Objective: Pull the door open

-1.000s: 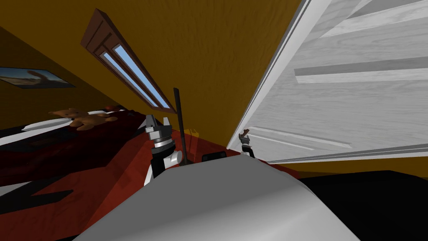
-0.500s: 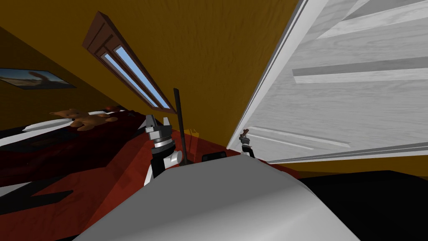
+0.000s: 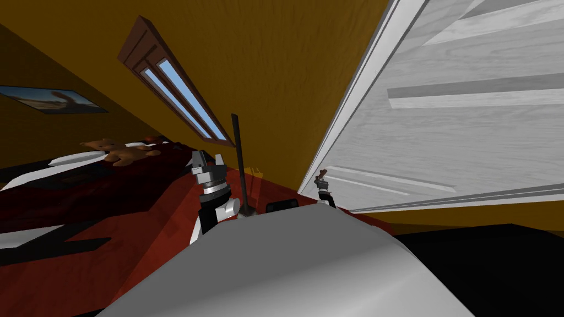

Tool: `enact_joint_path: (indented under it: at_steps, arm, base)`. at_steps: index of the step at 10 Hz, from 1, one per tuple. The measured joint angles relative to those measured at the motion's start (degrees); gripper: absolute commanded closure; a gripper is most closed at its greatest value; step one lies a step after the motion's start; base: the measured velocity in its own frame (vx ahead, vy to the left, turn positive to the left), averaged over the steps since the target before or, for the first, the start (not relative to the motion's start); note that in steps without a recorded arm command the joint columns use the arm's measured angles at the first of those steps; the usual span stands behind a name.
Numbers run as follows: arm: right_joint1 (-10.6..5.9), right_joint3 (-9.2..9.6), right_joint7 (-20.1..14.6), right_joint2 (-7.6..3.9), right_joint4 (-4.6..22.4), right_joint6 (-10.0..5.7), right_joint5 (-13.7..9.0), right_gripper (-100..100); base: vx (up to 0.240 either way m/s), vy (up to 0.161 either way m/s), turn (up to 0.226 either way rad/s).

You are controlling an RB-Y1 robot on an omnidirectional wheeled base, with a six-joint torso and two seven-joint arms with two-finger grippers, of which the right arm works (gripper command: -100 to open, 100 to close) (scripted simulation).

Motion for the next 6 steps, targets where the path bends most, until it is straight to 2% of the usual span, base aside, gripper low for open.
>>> enact_joint_path:
  at_steps: [2,3,4,6]
  arm:
    - [0.25,1.57,-0.82,-0.56,-0.32,-0.28,0.8,100]
    - [0.99,2.34,-0.99,-1.05,-1.67,-0.03,1.1,100]
    - [1.03,3.38,-1.62,-1.29,-1.5,-0.34,1.65,100]
    - [1.4,4.88,-2.62,-1.94,-1.86,-0.85,2.45,100]
  base:
    - [-0.244,-0.009,0.064]
    - [-0.222,-0.037,0.062]
    - [-0.211,-0.006,0.056]
    - [-0.144,-0.006,0.034]
